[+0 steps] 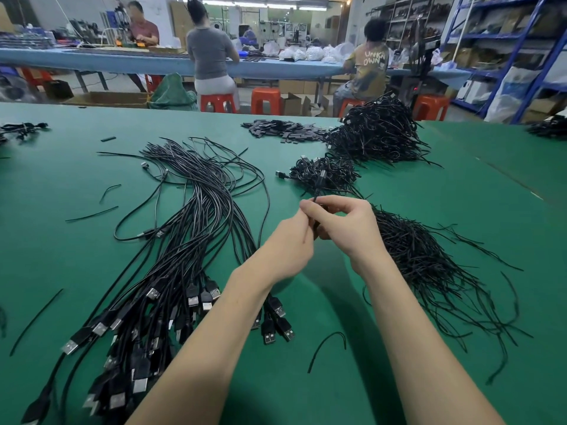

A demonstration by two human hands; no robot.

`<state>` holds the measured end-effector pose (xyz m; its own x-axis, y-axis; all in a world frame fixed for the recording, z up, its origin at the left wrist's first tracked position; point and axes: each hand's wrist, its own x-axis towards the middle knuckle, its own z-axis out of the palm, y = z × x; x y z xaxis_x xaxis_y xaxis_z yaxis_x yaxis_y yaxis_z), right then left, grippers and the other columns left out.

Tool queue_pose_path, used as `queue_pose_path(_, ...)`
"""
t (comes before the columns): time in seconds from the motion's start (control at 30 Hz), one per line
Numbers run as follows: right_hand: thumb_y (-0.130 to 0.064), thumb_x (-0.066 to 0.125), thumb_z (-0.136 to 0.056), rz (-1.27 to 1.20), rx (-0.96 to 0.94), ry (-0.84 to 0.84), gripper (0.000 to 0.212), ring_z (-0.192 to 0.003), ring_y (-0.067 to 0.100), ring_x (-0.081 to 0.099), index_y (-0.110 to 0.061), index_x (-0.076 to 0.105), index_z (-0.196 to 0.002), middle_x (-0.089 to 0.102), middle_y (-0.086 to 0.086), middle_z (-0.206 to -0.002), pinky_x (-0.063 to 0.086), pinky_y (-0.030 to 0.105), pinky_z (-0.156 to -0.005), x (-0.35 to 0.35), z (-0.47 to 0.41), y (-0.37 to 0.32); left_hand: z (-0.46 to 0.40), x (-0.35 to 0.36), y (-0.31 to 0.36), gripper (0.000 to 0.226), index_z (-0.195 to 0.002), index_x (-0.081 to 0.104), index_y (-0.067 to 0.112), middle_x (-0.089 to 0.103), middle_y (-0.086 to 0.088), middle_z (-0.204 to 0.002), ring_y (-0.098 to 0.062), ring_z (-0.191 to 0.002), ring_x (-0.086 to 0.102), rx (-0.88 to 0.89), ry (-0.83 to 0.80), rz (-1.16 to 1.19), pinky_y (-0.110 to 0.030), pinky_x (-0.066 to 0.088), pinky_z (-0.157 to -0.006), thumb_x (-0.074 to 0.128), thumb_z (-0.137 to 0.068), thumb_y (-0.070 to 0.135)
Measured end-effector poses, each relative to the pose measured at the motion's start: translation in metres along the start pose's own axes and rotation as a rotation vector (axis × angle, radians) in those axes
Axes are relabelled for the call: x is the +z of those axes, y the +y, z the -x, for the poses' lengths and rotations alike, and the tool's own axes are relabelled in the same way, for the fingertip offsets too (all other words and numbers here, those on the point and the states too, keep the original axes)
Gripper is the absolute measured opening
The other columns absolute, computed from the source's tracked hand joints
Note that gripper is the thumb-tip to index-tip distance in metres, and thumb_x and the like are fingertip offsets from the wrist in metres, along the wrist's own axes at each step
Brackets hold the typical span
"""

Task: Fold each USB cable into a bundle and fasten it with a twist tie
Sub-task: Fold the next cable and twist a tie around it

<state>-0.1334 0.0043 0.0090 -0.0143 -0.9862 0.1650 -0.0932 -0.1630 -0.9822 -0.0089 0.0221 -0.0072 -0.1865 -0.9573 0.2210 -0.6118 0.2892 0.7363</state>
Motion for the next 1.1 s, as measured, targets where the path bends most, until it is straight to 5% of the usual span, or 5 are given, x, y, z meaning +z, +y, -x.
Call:
queue_pose_path(0.2,-0.008,0.078,-0.087,-0.203,0.16,0.026,0.011,-0.041,0.011,0.052,-0.005,0.075,-0.077,0.058,0.006,-0.054,0.051,0.02,-0.05,-0.008,-0.005,0.012,-0.005,0.006,0.003,0.008,-0.112,0.036,0.016,0.055,0.005,-0.08,-0.004,-0.062,0.049,-0.177,-0.051,0.461,-0.026,0.043,-0.063,0.032,-0.107,0.021)
queue_pose_path(0.33,-0.023,0.075,-0.092,-0.159,0.146,0.008,0.021,-0.048,0.012,0.06,-0.002,0.075,-0.088,0.065,0.003,-0.06,0.055,0.022,-0.055,-0.013,-0.008,0.014,-0.008,0.019,-0.002,0.012,-0.095,0.034,0.023,0.055,-0.002,-0.083,-0.015,-0.069,0.047,-0.193,0.115,0.468,-0.034,0.04,-0.066,0.036,-0.106,0.025)
queue_pose_path(0.63,-0.038,0.074,-0.084,1.049,0.214,-0.115,0.013,-0.1,0.017,0.065,-0.038,0.076,-0.098,0.072,-0.012,-0.099,0.051,0.029,-0.081,-0.067,-0.012,0.016,-0.007,0.022,-0.03,0.012,-0.094,0.037,0.018,0.056,0.001,-0.072,-0.004,-0.05,0.044,-0.411,0.312,0.834,-0.017,0.034,-0.044,0.037,-0.105,0.013)
queue_pose_path(1.0,-0.039,0.08,-0.082,0.812,0.138,-0.002,0.009,-0.087,0.01,0.066,-0.036,0.075,-0.075,0.072,-0.017,-0.083,0.048,0.027,-0.071,-0.06,-0.012,0.022,-0.006,0.021,-0.027,0.013,-0.094,0.034,0.015,0.053,-0.001,-0.069,-0.008,-0.051,0.039,-0.388,0.294,0.939,-0.02,0.029,-0.045,0.036,-0.103,0.007)
queue_pose_path(1.1,-0.035,0.08,-0.083,0.625,0.032,0.096,0.007,-0.072,-0.006,0.064,-0.033,0.077,-0.078,0.069,-0.019,-0.072,0.044,0.011,-0.059,-0.06,-0.015,0.016,-0.006,0.022,-0.028,0.012,-0.095,0.034,0.015,0.054,-0.001,-0.07,-0.007,-0.05,0.04,-0.377,0.284,0.917,-0.02,0.03,-0.045,0.036,-0.104,0.008)
